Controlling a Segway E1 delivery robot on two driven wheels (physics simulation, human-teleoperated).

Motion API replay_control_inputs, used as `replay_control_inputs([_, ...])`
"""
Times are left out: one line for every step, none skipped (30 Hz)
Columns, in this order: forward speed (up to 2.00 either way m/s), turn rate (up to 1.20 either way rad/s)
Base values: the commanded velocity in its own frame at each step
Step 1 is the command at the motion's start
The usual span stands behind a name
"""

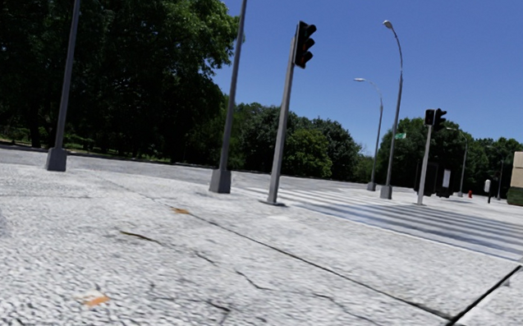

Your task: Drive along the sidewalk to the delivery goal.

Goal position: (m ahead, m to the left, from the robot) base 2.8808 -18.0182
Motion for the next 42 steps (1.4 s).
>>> replay_control_inputs([2.00,-0.03])
replay_control_inputs([2.00,-0.03])
replay_control_inputs([1.91,-0.12])
replay_control_inputs([1.68,-0.19])
replay_control_inputs([1.59,-0.20])
replay_control_inputs([1.59,-0.20])
replay_control_inputs([1.55,-0.21])
replay_control_inputs([1.54,-0.21])
replay_control_inputs([1.54,-0.22])
replay_control_inputs([1.53,-0.25])
replay_control_inputs([1.53,-0.25])
replay_control_inputs([1.53,-0.30])
replay_control_inputs([1.53,-0.34])
replay_control_inputs([1.53,-0.34])
replay_control_inputs([1.53,-0.34])
replay_control_inputs([1.53,-0.35])
replay_control_inputs([1.53,-0.35])
replay_control_inputs([1.53,-0.35])
replay_control_inputs([1.53,-0.35])
replay_control_inputs([1.53,-0.35])
replay_control_inputs([1.53,-0.35])
replay_control_inputs([1.53,-0.35])
replay_control_inputs([1.53,-0.35])
replay_control_inputs([1.53,-0.35])
replay_control_inputs([1.53,-0.36])
replay_control_inputs([1.53,-0.36])
replay_control_inputs([1.53,-0.36])
replay_control_inputs([1.53,-0.36])
replay_control_inputs([1.53,-0.37])
replay_control_inputs([1.53,-0.37])
replay_control_inputs([1.53,-0.37])
replay_control_inputs([1.53,-0.37])
replay_control_inputs([1.53,-0.37])
replay_control_inputs([1.53,-0.37])
replay_control_inputs([1.53,-0.37])
replay_control_inputs([1.53,-0.37])
replay_control_inputs([1.53,-0.37])
replay_control_inputs([1.53,-0.37])
replay_control_inputs([1.53,-0.37])
replay_control_inputs([1.53,-0.37])
replay_control_inputs([1.53,-0.37])
replay_control_inputs([1.53,-0.37])
